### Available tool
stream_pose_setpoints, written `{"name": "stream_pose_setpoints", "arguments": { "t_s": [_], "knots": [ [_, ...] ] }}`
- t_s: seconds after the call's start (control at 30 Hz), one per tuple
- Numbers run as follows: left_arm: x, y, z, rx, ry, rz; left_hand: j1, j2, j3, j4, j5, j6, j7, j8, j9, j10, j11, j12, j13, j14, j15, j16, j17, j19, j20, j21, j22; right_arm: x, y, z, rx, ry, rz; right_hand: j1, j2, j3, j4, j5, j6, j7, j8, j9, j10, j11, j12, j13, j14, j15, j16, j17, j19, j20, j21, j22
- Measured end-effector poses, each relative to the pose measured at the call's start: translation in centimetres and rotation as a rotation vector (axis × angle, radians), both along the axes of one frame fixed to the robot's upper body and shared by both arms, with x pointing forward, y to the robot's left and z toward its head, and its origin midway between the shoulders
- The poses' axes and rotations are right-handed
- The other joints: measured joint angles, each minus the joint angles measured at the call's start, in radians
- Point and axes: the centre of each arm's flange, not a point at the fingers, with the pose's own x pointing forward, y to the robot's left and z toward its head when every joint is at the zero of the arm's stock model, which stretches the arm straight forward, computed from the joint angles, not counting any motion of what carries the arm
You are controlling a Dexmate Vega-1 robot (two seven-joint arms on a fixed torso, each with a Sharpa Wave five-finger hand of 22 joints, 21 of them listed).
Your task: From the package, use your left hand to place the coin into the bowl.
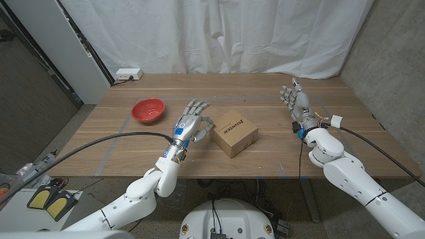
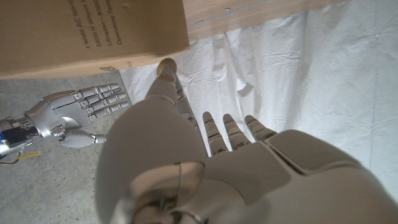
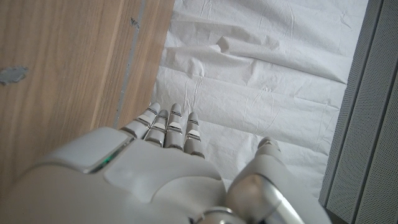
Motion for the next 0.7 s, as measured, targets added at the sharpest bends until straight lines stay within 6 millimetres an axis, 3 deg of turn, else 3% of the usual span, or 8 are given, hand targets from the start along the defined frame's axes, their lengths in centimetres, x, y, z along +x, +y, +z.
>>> {"name": "stream_pose_setpoints", "arguments": {
  "t_s": [0.7],
  "knots": [
    [-1.1,0.2,1.2,-0.023,-0.014,-0.017,-0.007,0.007,0.004,0.004,0.003,0.001,0.002,0.000,0.000,0.034,-0.009,0.000,0.000,0.043,0.001,0.000,0.003,0.010,-0.010,0.000,0.000,-1.4,-0.3,-0.4,0.023,-0.027,-0.007,0.000,0.000,-0.007,0.001,0.000,0.000,0.000,0.000,0.000,0.000,0.000,0.000,0.000,0.000,0.000,0.000,0.000,0.000,0.000,0.000,0.000]
  ]
}}
